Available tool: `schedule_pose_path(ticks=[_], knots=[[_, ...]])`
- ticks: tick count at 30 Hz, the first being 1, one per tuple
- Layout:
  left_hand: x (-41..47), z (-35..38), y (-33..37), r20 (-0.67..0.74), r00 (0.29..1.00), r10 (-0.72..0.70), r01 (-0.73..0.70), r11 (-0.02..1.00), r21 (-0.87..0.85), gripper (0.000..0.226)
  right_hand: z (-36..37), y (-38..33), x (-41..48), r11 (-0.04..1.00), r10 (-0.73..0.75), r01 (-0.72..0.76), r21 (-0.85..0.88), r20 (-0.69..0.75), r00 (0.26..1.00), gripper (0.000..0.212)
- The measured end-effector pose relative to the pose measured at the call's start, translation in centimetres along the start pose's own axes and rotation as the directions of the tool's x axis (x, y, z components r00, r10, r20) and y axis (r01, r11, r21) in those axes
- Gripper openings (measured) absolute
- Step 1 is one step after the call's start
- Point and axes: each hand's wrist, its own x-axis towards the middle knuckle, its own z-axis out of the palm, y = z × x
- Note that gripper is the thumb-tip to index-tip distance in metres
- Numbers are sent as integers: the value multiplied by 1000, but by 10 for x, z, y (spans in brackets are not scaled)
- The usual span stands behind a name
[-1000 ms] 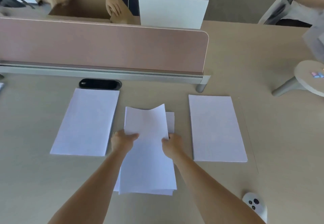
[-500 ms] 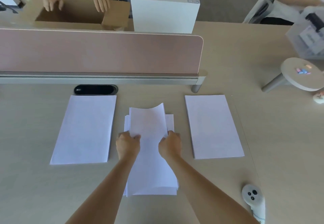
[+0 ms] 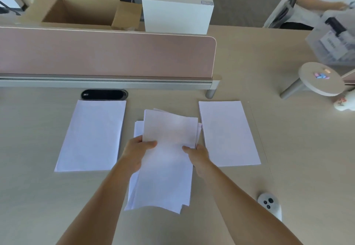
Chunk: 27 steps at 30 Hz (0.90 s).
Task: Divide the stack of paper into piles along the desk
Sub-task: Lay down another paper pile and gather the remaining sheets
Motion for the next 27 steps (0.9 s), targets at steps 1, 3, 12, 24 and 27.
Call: schedule_pose_path(ticks=[1, 3, 12, 24, 27], knots=[[-8, 3, 4, 54, 998, 26, -26, 1000, -6, 21, -7, 2, -2, 999, 4, -4, 42, 7, 1000, 26], [-19, 10, 7, 109, 991, 80, -81, 997, 5, 21, -22, 9, 0, 995, -12, 5, 101, 67, 998, 44], [-43, 32, -3, -226, 869, 441, -292, 825, 484, 11, -38, 7, -29, 978, -141, 76, 193, 348, 927, 21], [-95, -20, 34, 147, 849, 508, -517, 855, 29, 37, -43, -25, -32, 874, -457, 320, 366, 393, 798, 34], [-109, -15, 57, 267, 788, 554, -577, 817, 8, 51, -65, -47, -50, 817, -557, 364, 448, 445, 702, 58]])
